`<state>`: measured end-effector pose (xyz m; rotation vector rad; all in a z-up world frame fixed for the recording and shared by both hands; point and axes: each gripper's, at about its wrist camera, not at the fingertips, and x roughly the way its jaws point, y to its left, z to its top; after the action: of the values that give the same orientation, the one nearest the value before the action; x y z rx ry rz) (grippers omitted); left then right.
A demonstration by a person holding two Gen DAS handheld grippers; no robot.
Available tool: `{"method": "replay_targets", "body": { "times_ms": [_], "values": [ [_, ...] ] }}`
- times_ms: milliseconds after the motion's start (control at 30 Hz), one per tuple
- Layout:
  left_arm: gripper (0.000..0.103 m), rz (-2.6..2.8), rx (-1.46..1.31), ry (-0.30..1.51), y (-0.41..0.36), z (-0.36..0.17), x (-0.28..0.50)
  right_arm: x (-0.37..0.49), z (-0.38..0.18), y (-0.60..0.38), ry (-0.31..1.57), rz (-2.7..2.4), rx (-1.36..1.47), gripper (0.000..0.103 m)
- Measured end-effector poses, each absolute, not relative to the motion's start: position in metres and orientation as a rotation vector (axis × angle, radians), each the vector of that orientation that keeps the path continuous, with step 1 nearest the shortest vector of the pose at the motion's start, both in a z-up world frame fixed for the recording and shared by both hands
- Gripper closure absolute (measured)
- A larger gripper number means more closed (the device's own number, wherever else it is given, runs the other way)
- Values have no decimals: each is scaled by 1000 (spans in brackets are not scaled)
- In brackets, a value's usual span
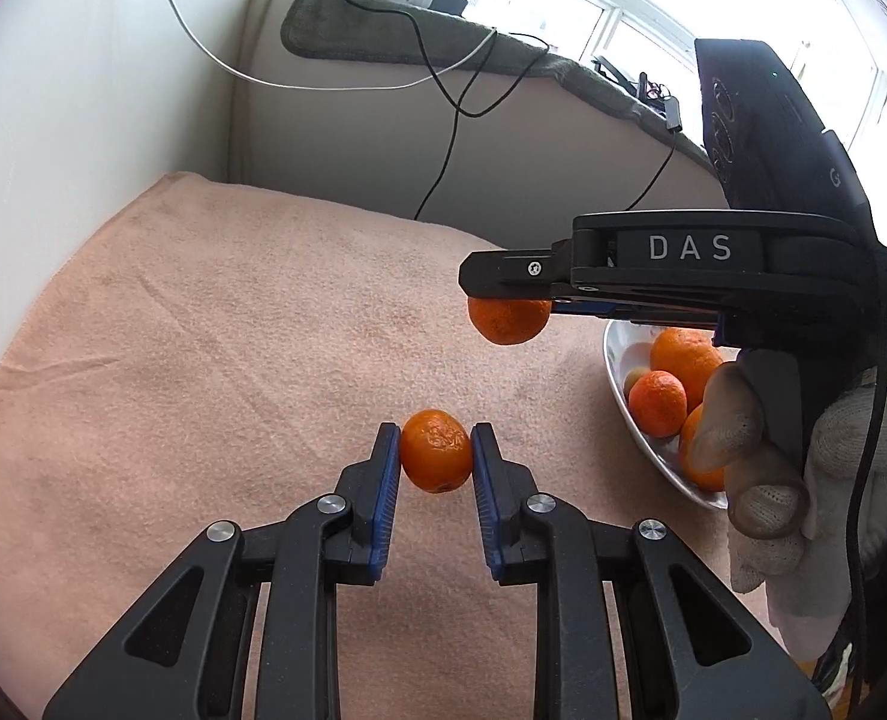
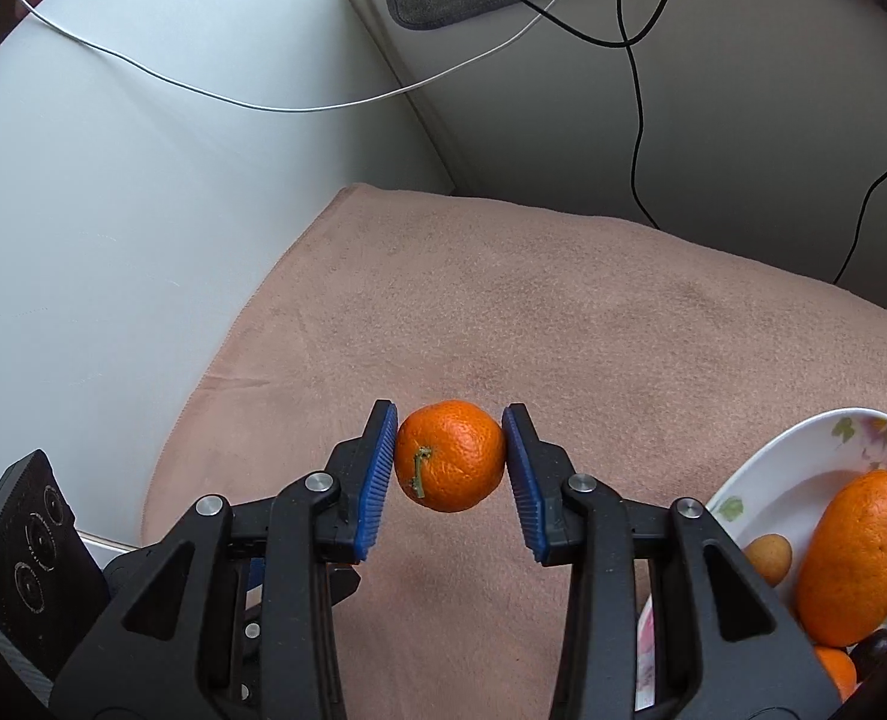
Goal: Organize fruits
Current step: 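Lift both tangerines and carry them over the floral plate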
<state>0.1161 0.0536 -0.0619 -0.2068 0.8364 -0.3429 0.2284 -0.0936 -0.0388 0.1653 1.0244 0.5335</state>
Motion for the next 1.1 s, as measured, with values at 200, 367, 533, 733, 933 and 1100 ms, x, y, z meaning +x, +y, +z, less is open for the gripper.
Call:
{"method": "replay_targets", "body": {
  "times_ms": [200, 367, 533, 733, 933, 1100],
  "values": [
    [81, -366, -191, 816, 35, -50, 119, 210, -23, -124, 974, 516, 191, 65],
    [81, -390, -176, 809, 16, -44, 121, 196, -16, -153, 934, 493, 220, 65],
    [81, -411, -163, 804, -4, -39, 128, 186, -11, -182, 903, 465, 255, 65],
    [81, -432, -155, 800, -22, -35, 135, 173, -4, -214, 859, 416, 273, 65],
    [81, -457, -140, 790, -38, -30, 137, 156, 0, -244, 819, 360, 271, 65],
    [81, -479, -129, 780, -54, -26, 142, 139, 3, -267, 801, 324, 263, 65]
  ]
}}
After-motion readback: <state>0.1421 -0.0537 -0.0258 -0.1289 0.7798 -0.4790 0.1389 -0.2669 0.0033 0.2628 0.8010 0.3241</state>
